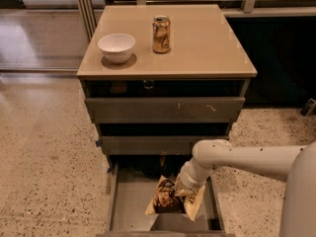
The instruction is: Pick brown chip bag from bottom drawer and place on counter
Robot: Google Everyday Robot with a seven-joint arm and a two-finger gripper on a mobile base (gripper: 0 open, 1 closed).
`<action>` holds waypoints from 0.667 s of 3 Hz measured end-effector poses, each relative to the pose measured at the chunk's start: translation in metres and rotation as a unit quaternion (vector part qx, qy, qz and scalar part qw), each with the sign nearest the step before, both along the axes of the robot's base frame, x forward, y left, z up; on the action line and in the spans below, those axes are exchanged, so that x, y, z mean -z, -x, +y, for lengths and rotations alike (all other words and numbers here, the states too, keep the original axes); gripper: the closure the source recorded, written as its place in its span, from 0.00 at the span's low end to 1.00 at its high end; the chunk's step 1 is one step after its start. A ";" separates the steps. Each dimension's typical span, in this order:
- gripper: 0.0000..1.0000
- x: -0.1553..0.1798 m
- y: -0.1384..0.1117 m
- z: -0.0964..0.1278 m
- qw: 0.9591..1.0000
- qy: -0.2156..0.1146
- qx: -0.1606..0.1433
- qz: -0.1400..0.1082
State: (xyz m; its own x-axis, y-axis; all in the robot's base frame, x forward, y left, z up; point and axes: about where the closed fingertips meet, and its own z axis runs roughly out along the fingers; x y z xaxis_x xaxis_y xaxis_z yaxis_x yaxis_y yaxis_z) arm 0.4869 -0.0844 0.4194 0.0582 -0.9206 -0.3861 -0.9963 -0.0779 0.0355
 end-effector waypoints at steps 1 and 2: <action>1.00 -0.033 0.004 -0.006 1.000 0.025 0.001 -0.015; 1.00 -0.081 0.006 -0.009 0.997 0.060 0.000 -0.043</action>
Offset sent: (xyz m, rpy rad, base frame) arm -0.0047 -0.0146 0.1500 -0.2084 -0.1694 -0.0053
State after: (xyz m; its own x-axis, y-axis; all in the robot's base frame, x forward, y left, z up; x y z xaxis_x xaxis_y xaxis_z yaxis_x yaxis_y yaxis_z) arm 0.4807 -0.0932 0.5005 0.0861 -0.9598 -0.2671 -0.9961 -0.0777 -0.0420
